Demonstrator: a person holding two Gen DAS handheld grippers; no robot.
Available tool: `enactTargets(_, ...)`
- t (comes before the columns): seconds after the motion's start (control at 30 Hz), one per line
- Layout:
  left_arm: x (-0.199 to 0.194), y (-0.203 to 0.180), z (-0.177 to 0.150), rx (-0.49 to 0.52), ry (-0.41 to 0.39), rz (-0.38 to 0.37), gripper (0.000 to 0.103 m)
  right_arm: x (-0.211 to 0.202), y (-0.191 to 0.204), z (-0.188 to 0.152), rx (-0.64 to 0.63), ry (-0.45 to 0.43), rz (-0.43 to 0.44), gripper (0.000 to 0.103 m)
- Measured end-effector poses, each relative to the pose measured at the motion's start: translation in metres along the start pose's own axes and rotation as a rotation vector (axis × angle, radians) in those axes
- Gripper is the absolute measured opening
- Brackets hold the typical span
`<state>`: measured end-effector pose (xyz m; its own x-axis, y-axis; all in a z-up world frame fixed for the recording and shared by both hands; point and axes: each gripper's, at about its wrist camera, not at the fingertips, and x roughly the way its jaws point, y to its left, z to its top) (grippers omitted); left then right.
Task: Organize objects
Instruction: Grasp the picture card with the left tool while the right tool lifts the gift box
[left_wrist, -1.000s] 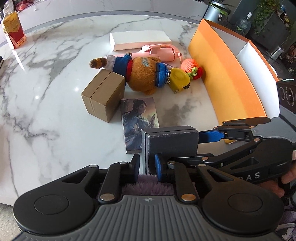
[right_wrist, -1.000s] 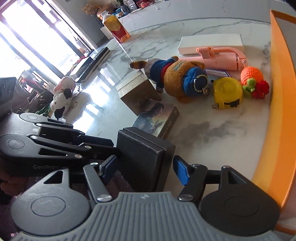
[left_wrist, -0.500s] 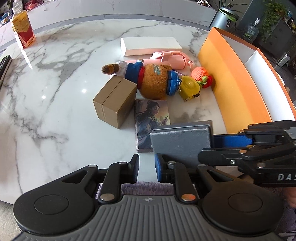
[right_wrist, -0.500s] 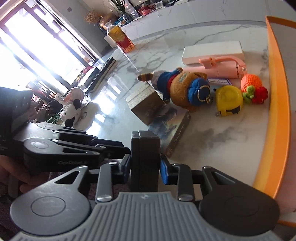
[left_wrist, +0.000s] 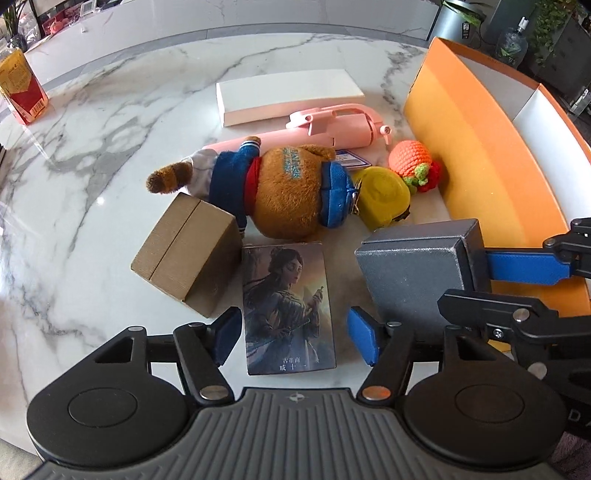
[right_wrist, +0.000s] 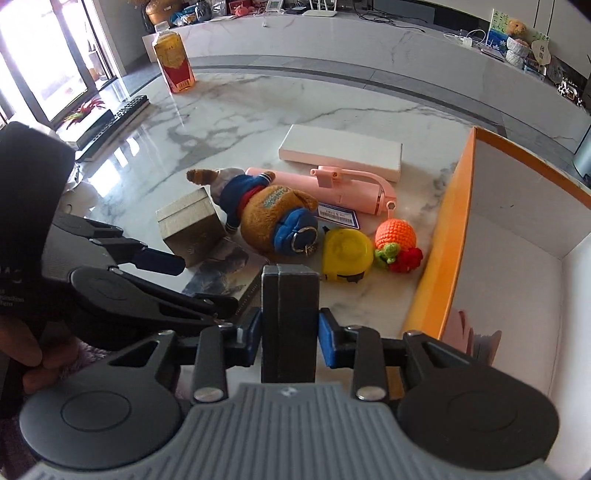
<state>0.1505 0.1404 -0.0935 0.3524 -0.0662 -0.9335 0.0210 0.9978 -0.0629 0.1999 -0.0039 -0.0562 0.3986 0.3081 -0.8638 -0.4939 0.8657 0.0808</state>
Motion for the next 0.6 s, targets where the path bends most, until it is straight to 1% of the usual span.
enactTargets(0.07, 0.006, 0.002, 0.002, -0.007, 0.014, 0.008, 0.075, 0.006, 0.000, 0.001, 0.004, 0.013, 0.002, 0.035)
enactTargets(0.2, 0.014, 0.006, 0.008, -0.032, 0.024, 0.003, 0.075, 0.011, -0.001, 0.006, 0.014, 0.011, 0.009, 0.035)
enactTargets(0.3, 0.022, 0.010, 0.011, -0.066, 0.052, -0.007, 0.073, 0.020, -0.004, 0.009, 0.045, 0.020, 0.019, 0.036)
enactTargets(0.33, 0.024, 0.012, 0.011, -0.074, 0.063, -0.016, 0.071, 0.023, -0.006, 0.009, 0.060, 0.024, 0.029, 0.036)
enactTargets(0.47, 0.024, 0.011, 0.012, -0.080, 0.058, -0.013, 0.068, 0.029, -0.012, 0.007, 0.100, 0.006, 0.049, 0.035)
enactTargets(0.6, 0.021, 0.011, 0.010, -0.088, 0.050, -0.009, 0.067, 0.021, -0.014, 0.003, 0.118, -0.014, 0.060, 0.035)
